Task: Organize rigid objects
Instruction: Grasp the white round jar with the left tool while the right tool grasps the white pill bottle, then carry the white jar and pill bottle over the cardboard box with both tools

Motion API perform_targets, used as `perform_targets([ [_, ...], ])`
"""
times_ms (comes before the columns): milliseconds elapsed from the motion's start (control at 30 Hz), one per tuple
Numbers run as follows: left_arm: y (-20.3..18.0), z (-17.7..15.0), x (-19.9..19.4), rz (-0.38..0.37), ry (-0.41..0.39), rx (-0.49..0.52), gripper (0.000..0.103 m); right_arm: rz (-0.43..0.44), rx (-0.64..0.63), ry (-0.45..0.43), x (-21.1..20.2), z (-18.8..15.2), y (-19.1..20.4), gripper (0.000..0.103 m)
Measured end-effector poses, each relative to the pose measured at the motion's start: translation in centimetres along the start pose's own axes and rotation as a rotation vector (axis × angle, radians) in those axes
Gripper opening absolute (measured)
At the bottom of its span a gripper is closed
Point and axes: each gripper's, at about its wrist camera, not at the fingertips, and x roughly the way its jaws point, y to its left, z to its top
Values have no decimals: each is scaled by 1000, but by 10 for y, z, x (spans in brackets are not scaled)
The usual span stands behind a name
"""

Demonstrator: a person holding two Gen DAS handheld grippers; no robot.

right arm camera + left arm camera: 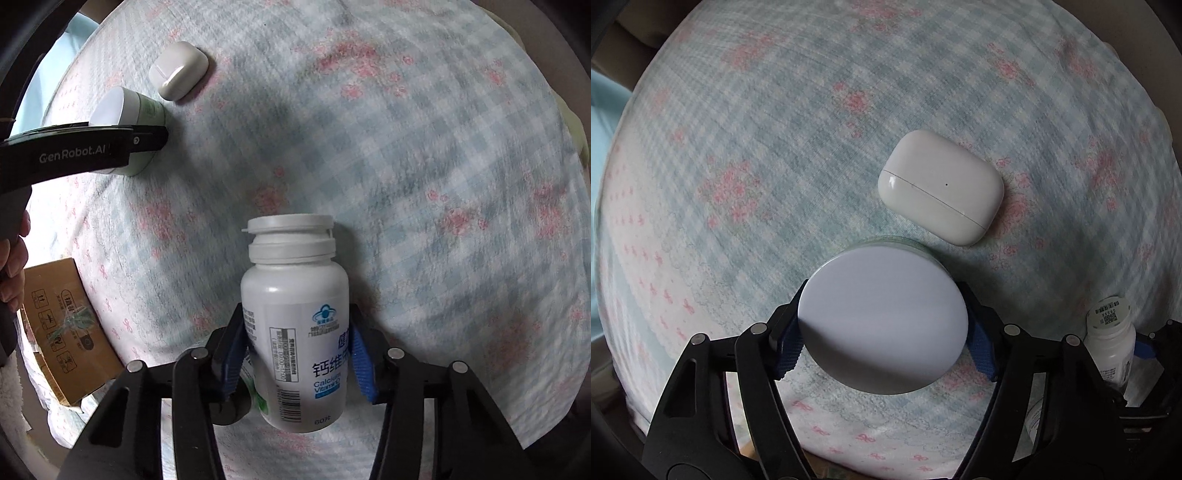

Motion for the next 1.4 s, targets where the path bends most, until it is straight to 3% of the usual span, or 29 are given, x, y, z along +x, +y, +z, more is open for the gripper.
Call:
perform_targets([
  [400, -2, -12, -30, -53, -28, -55, 70, 50, 22, -30, -20, -1, -19, 46],
  [833, 13, -65, -125, -93, -155, -182, 70, 46, 21, -165, -111, -16, -30, 46],
  [933, 20, -95, -156, -92, -187, -223, 70, 55, 11, -198, -131, -16, -23, 46],
  [1133, 34, -162, -207, -122, -260, -327, 70, 74, -28, -249, -160, -56, 13, 46],
  [1400, 74, -269, -261, -92, -349, -428, 70, 107, -79, -309, -186, -92, 82, 46],
])
